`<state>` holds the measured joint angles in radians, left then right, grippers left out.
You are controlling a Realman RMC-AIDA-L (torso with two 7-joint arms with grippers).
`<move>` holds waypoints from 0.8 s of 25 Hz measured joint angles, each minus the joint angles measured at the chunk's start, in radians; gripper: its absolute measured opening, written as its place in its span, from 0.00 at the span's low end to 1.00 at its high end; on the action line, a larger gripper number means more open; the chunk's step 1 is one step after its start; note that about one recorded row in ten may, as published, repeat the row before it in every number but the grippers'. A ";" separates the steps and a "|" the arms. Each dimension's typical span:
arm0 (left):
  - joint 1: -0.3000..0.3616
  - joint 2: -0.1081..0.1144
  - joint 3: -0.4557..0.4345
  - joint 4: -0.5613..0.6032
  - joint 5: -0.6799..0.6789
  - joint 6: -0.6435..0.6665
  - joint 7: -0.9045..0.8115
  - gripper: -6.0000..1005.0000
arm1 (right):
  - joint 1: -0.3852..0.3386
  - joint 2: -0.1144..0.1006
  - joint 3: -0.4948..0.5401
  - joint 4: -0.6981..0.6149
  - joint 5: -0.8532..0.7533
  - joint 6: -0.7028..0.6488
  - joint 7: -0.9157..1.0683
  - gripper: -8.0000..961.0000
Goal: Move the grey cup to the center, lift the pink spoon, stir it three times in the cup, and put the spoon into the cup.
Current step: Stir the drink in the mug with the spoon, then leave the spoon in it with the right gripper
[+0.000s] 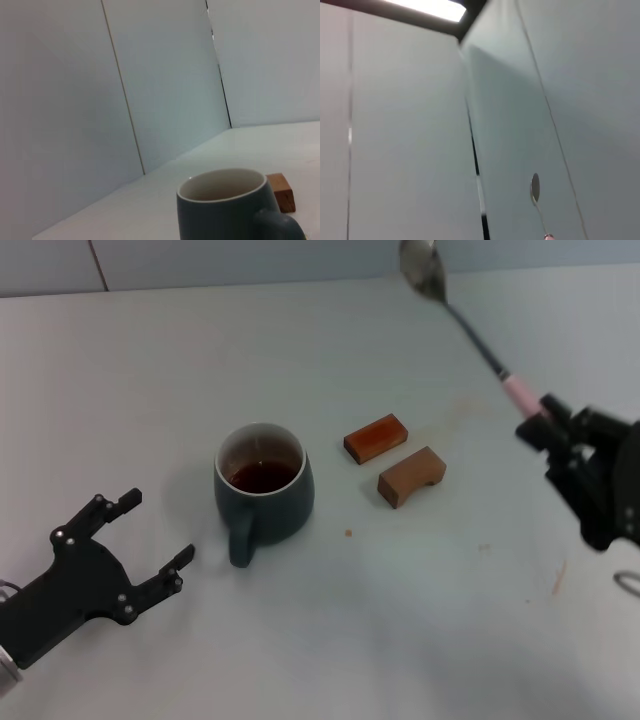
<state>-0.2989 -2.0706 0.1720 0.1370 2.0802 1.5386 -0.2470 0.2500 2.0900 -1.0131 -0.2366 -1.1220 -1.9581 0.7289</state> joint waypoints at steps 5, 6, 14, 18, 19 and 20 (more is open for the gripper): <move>-0.004 0.000 0.006 -0.018 0.000 -0.020 0.018 0.84 | 0.032 0.000 -0.008 -0.243 0.031 0.114 0.142 0.12; -0.004 -0.001 0.007 -0.019 0.000 -0.021 0.022 0.84 | 0.041 -0.001 -0.020 -0.312 0.024 0.175 0.184 0.12; -0.006 -0.001 0.008 -0.030 -0.004 -0.031 0.026 0.84 | 0.103 -0.010 -0.082 -0.860 -0.286 0.536 0.722 0.12; -0.008 0.001 0.016 -0.028 0.000 -0.038 0.025 0.84 | 0.145 -0.010 -0.105 -1.178 -0.599 0.565 1.104 0.12; -0.008 0.002 0.017 -0.026 0.000 -0.039 0.023 0.84 | 0.160 -0.011 -0.109 -1.243 -0.682 0.554 1.194 0.12; -0.008 0.002 0.018 -0.024 0.000 -0.039 0.020 0.84 | 0.175 -0.012 -0.112 -1.300 -0.752 0.539 1.268 0.12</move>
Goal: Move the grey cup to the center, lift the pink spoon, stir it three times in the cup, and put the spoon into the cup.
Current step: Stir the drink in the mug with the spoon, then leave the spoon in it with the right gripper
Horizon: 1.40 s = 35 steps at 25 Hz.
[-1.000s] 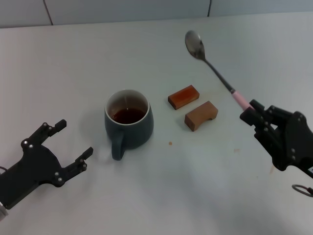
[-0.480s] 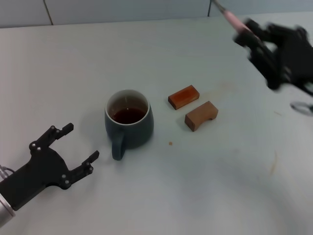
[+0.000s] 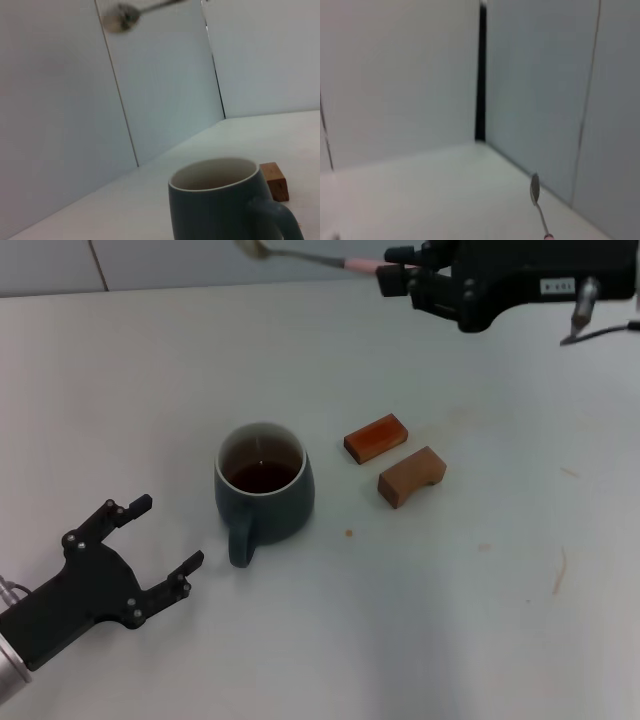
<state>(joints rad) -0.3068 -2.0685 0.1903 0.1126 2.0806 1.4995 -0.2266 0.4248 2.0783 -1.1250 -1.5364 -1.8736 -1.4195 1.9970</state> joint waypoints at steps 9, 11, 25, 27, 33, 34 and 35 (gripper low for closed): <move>0.001 0.004 0.008 0.004 0.001 -0.008 -0.006 0.84 | 0.251 -0.030 0.031 -0.199 -0.335 -0.317 0.459 0.12; 0.000 0.004 0.008 0.004 0.001 -0.013 -0.006 0.84 | 0.310 -0.046 0.034 -0.188 -0.352 -0.363 0.523 0.12; 0.000 0.006 0.008 0.004 0.001 -0.016 -0.010 0.84 | 0.654 -0.055 0.026 0.047 -0.576 -0.527 0.616 0.12; 0.000 0.006 0.008 0.004 0.001 -0.016 -0.010 0.84 | 0.677 -0.053 0.024 0.073 -0.587 -0.537 0.616 0.12; 0.001 0.005 0.007 0.005 0.001 -0.016 -0.010 0.84 | 0.730 -0.054 0.023 0.178 -0.589 -0.577 0.607 0.12; 0.001 0.005 0.007 0.005 0.001 -0.017 -0.010 0.84 | 0.734 -0.052 0.022 0.201 -0.590 -0.574 0.601 0.12; 0.001 0.004 0.007 0.005 0.001 -0.017 -0.010 0.84 | 0.738 -0.049 0.020 0.226 -0.592 -0.569 0.594 0.12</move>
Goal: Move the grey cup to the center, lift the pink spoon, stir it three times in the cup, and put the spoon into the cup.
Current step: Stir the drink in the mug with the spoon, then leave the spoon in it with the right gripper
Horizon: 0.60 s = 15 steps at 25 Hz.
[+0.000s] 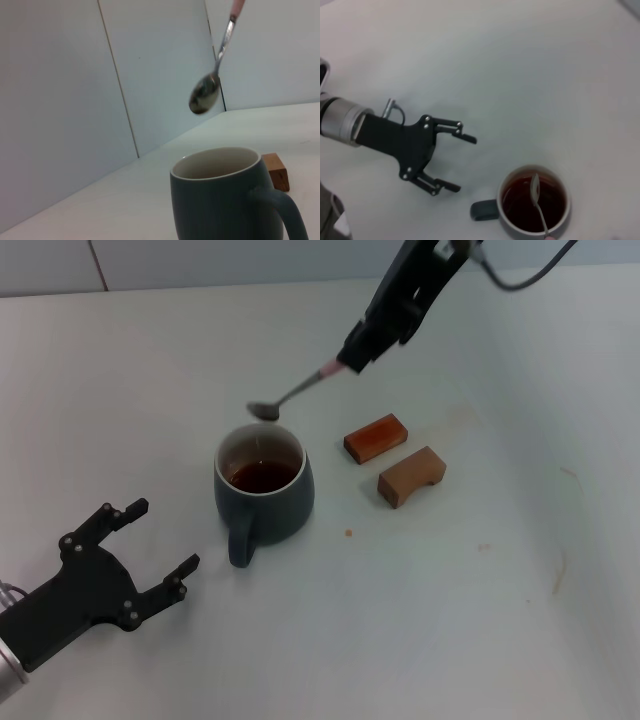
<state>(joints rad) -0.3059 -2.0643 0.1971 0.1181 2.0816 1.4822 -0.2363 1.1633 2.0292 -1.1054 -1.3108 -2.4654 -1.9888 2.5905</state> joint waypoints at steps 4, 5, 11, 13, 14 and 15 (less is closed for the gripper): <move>-0.001 -0.001 0.001 0.000 0.000 0.000 0.000 0.84 | 0.017 0.010 -0.017 0.089 -0.034 0.043 -0.025 0.12; -0.001 -0.001 0.001 0.000 0.000 0.000 0.000 0.84 | 0.019 0.011 -0.026 0.106 -0.043 0.058 -0.027 0.12; -0.001 -0.001 0.001 0.000 0.000 0.001 0.000 0.84 | 0.048 0.019 -0.051 0.209 -0.077 0.121 -0.049 0.12; -0.001 -0.001 0.001 0.000 0.000 0.002 0.000 0.84 | 0.058 0.026 -0.052 0.240 -0.088 0.138 -0.057 0.12; -0.001 -0.001 0.001 0.000 0.000 0.002 0.000 0.84 | 0.063 0.028 -0.055 0.260 -0.091 0.148 -0.061 0.12; -0.001 -0.001 0.001 0.000 0.000 0.002 0.000 0.84 | 0.067 0.030 -0.060 0.276 -0.092 0.160 -0.064 0.12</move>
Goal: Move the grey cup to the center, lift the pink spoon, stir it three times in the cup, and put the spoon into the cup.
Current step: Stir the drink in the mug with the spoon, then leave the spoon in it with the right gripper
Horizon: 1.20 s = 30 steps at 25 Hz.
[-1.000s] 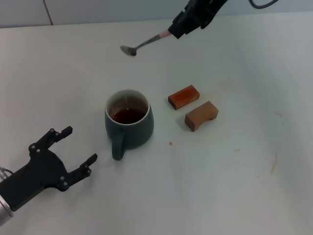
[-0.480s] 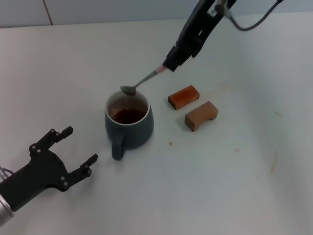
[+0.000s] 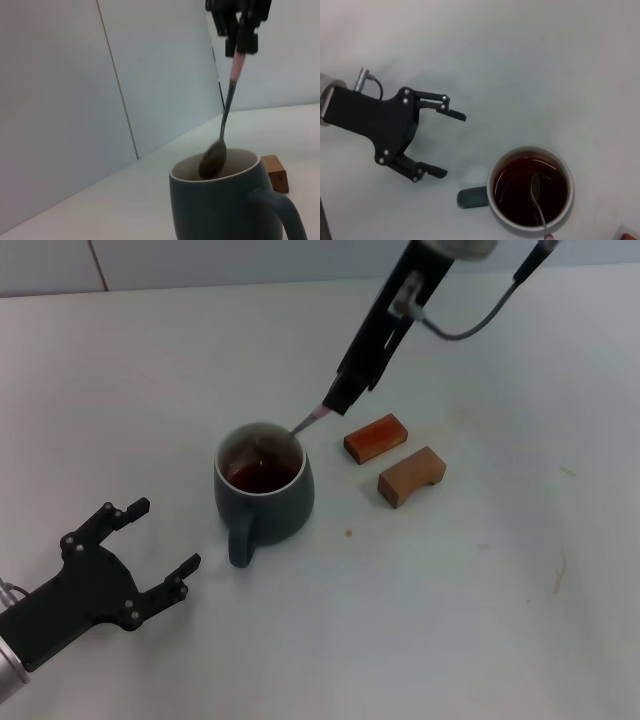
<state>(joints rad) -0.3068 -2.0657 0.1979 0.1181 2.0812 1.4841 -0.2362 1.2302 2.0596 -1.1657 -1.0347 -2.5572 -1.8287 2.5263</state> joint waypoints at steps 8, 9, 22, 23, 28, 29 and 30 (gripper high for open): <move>0.000 -0.001 -0.001 0.000 -0.002 0.002 0.003 0.84 | 0.037 0.013 -0.055 0.122 -0.017 0.093 -0.007 0.12; 0.001 -0.001 -0.001 0.000 -0.003 0.003 0.004 0.84 | 0.043 0.015 -0.057 0.137 -0.020 0.096 -0.010 0.12; 0.007 -0.001 0.000 0.000 -0.003 0.004 0.010 0.84 | 0.143 0.025 -0.103 0.328 0.040 0.198 -0.031 0.12; 0.007 -0.001 0.000 0.000 -0.003 0.004 0.010 0.84 | 0.145 0.023 -0.105 0.333 0.037 0.209 -0.031 0.12; 0.008 0.000 0.000 0.000 -0.001 0.004 0.012 0.84 | 0.148 0.020 -0.104 0.334 -0.019 0.220 -0.027 0.12; 0.008 0.000 0.000 0.000 -0.001 0.004 0.012 0.84 | 0.149 0.019 -0.104 0.334 -0.029 0.218 -0.025 0.12; 0.008 0.000 0.000 0.000 0.000 0.004 0.013 0.84 | 0.149 0.019 -0.104 0.334 -0.037 0.212 -0.023 0.12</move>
<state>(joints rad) -0.2992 -2.0662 0.1979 0.1181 2.0807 1.4881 -0.2234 1.3793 2.0781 -1.2694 -0.7011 -2.5942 -1.6168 2.5035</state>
